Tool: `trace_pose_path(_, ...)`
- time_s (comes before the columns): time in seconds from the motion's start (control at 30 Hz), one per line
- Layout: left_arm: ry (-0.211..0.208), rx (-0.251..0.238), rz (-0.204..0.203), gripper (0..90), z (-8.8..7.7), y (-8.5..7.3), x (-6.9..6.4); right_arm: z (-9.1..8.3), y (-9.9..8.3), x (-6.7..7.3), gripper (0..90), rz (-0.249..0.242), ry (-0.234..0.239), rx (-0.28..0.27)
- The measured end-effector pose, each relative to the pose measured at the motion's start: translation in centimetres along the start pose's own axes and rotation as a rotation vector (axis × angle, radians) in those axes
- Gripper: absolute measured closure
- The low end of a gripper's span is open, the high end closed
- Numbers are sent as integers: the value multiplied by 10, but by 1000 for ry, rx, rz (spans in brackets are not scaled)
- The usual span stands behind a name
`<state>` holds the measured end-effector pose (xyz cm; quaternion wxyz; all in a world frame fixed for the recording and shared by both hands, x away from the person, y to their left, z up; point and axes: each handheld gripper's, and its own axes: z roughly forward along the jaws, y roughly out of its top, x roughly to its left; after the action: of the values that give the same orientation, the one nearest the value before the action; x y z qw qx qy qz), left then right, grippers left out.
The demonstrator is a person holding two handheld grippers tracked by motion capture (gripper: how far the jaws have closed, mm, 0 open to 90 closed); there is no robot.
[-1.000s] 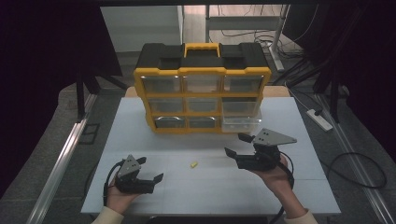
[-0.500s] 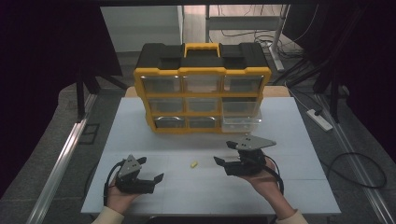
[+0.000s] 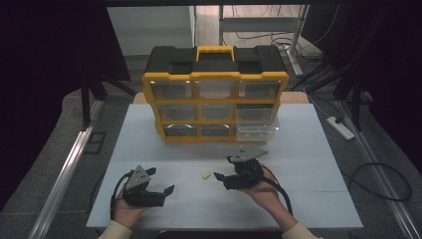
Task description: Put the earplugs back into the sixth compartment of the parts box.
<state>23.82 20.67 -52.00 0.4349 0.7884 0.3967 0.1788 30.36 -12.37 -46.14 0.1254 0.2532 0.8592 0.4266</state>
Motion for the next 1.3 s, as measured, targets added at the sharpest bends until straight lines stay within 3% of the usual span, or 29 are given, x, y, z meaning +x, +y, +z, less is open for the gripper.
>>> trace_pose_path(0.4, -3, 5, 2, 79, 1, 0, 0, 50, -6, 9, 256, 15, 24, 115)
trace_pose_path(0.77, -3, 8, 3, 79, 1, -1, 0, 87, -7, 16, 243, 22, -37, 186)
trace_pose_path(1.07, -2, 10, 3, 80, 1, -1, 0, 95, -11, 19, 296, 19, -48, 211)
trace_pose_path(1.2, -3, 12, 5, 80, 1, -1, 0, 96, -13, 21, 390, -10, -51, 221)
trace_pose_path(1.3, -2, 12, 4, 80, 1, -1, 0, 95, -13, 21, 464, -1, -50, 215)
